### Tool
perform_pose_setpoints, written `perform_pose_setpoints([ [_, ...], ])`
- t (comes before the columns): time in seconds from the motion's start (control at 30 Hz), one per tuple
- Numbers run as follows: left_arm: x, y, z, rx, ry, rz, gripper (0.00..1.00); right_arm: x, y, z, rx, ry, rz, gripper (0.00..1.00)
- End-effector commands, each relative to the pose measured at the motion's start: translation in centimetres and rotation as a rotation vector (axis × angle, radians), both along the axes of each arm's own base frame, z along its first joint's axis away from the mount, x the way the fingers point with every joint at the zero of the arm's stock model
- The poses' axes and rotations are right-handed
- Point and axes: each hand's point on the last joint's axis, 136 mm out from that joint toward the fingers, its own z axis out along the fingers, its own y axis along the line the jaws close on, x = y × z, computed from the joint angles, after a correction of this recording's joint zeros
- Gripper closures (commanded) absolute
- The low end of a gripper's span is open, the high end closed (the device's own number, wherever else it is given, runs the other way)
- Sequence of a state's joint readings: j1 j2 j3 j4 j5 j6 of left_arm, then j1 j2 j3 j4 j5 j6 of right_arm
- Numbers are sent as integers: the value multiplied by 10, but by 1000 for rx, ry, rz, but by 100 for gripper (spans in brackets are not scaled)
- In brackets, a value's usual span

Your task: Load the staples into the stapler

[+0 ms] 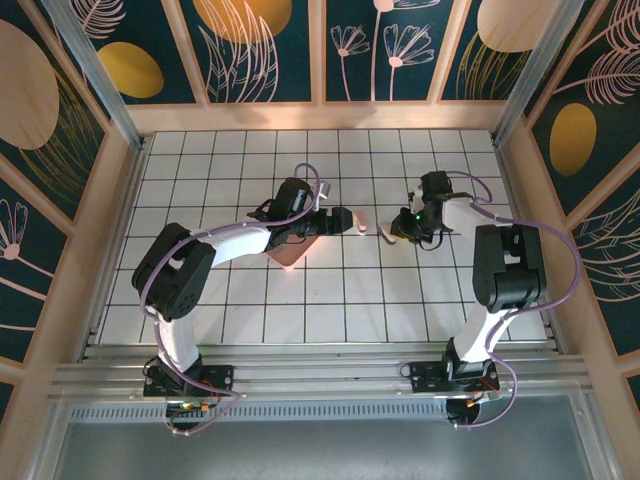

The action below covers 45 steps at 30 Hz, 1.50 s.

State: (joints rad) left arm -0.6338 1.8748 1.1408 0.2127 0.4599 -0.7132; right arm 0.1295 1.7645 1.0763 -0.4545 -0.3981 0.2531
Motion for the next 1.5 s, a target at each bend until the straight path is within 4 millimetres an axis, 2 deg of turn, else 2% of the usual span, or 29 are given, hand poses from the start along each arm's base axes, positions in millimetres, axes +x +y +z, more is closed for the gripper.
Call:
perform_pose_setpoints([
  [0.0,5,-2,0,-9,13,3,19,-35,-20,-38,-95,154,-39,79],
  [0.1,5,-2,1,-10,12,2,19,-28,-17,-26,-83,114,-28,77],
  [0.3,8,-5,5,-16,5,-3,19,-3,-11,19,-81,-9,12,64],
  [0.4,9,-5,9,-20,-5,-1,19,9,-8,42,-107,-78,41,60],
  [0.53,9,-4,10,-19,-9,3,19,20,0,60,-160,-139,101,57],
  [0.63,8,-4,11,-19,-9,3,19,21,7,57,-223,-143,165,56],
  [0.87,8,-2,11,-11,-14,10,19,15,24,33,-329,-99,282,53],
  [1.27,7,2,6,3,-6,20,19,16,24,0,-378,-51,337,55],
  [1.47,7,1,6,3,-5,18,19,16,25,-5,-371,-41,341,59],
])
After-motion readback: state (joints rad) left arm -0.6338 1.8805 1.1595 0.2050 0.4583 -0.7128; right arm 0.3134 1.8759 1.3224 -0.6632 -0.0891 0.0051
